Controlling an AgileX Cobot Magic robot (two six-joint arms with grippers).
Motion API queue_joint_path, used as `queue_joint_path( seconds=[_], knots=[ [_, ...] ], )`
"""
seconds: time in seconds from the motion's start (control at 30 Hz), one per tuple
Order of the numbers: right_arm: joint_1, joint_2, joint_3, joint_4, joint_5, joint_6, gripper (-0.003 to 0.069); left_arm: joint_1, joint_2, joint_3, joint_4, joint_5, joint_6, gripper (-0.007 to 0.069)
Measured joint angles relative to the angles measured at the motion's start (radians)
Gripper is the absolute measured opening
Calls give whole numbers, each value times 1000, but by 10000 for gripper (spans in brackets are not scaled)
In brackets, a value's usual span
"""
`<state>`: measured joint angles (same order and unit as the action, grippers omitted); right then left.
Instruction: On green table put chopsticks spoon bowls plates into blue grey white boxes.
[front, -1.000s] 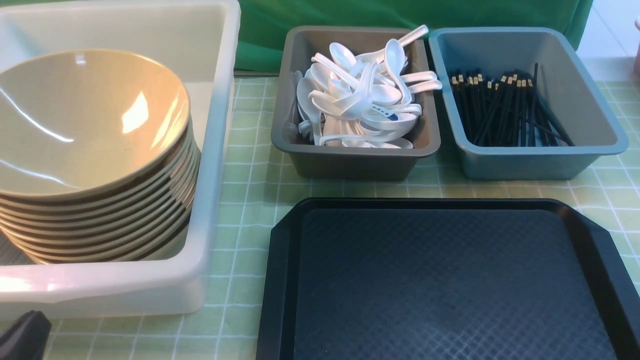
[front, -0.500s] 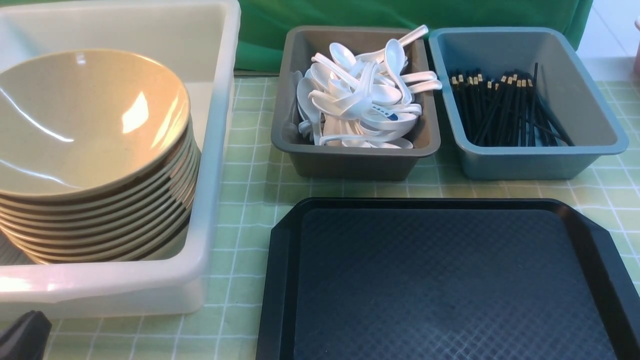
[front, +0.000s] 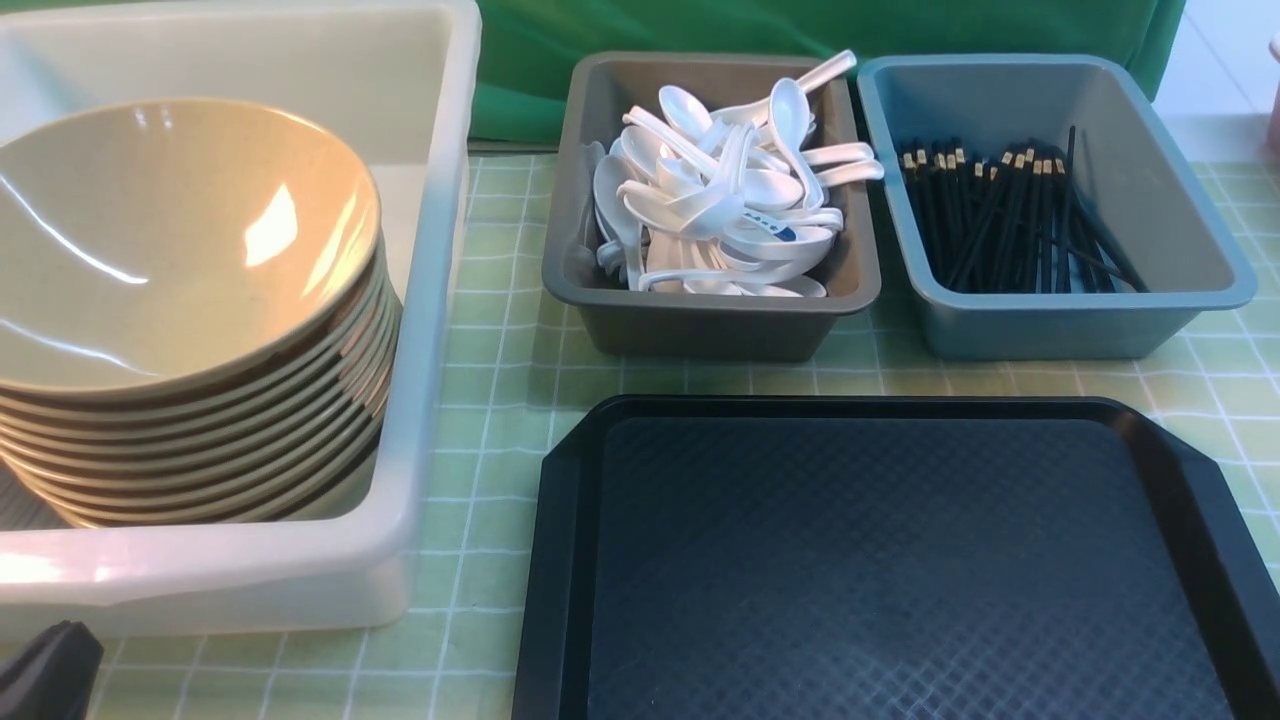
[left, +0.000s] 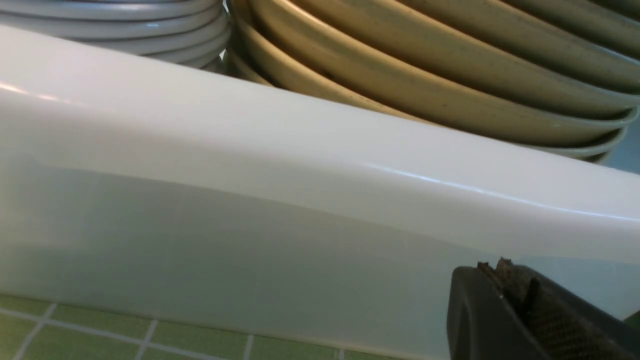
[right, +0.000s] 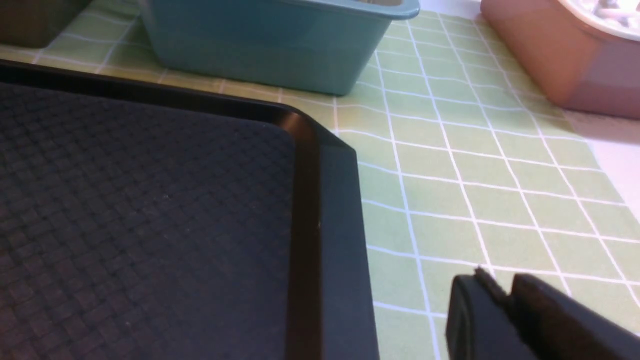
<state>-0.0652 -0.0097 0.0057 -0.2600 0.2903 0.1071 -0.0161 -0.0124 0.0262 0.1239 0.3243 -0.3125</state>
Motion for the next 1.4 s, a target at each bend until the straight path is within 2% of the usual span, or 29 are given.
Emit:
queue_joint_path(
  seconds=[1.4],
  knots=[
    [-1, 0, 1, 0, -1, 0, 140, -32, 0, 0, 0, 0, 0, -2]
  ],
)
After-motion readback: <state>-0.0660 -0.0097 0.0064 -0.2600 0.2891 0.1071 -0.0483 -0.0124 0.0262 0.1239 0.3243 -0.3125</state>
